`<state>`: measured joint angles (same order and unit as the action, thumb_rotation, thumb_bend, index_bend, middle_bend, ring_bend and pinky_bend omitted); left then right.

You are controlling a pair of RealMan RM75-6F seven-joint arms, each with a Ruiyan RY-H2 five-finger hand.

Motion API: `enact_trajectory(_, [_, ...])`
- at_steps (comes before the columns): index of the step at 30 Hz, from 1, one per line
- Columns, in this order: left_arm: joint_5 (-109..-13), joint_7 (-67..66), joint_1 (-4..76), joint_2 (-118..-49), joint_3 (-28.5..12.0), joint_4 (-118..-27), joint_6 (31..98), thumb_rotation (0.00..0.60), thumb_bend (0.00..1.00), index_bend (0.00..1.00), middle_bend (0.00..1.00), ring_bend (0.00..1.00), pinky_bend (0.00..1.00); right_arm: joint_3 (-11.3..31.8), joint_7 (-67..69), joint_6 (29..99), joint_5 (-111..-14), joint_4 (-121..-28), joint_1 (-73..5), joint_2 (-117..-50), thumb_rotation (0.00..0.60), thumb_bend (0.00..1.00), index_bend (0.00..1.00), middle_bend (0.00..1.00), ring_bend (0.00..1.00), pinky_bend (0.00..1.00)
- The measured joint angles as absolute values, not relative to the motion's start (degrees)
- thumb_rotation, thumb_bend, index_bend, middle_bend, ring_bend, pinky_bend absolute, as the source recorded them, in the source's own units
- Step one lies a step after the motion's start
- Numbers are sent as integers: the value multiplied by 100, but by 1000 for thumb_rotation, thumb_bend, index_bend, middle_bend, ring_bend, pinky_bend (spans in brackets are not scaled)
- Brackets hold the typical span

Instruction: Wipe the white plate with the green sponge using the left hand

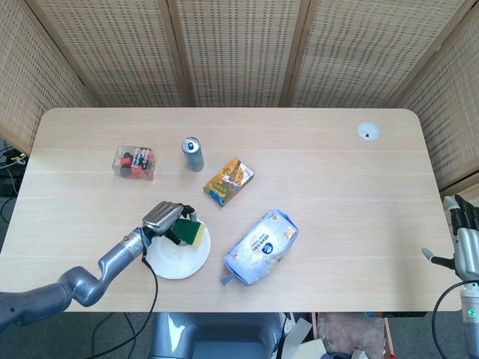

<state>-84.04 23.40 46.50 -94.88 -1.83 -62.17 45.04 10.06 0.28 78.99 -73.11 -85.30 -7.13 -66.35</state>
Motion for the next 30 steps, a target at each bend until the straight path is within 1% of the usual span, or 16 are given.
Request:
enact_trajectory(4, [-8467, 2367, 4646, -9324, -274, -6453, 4730, 600, 0, 546, 410, 370, 454, 1003, 23, 7908, -7320, -8538, -710, -6632, 600, 0, 0, 0, 0, 0])
enact_trajectory(8, [-8494, 2365, 4593, -9449, -355, -6323, 5049, 600, 0, 547, 426, 372, 458, 999, 12, 7908, -7324, -8537, -713, -6638, 600, 0, 0, 0, 0, 0])
enact_trajectory(11, [-8510, 2425, 4541, -9685, -399, -5986, 5267, 600, 0, 548, 429, 373, 458, 1002, 9, 7910, -7321, -8534, -714, -6642, 600, 0, 0, 0, 0, 0])
enact_trajectory(21, [-8623, 3016, 4435, -10568, -367, -4553, 5599, 600, 0, 550, 429, 372, 456, 996, 5, 7829, -7286, -8503, -743, -6658, 600, 0, 0, 0, 0, 0])
enact_trajectory(25, [-8730, 3221, 4417, -10820, -259, -4183, 5643, 600, 0, 550, 429, 373, 456, 998, 13, 7818, -7279, -8499, -747, -6659, 600, 0, 0, 0, 0, 0])
enact_trajectory(30, [-8774, 3350, 4395, -11040, -217, -3850, 5702, 600, 0, 550, 430, 372, 455, 1010, 65, 7824, -7271, -8505, -740, -6638, 600, 0, 0, 0, 0, 0])
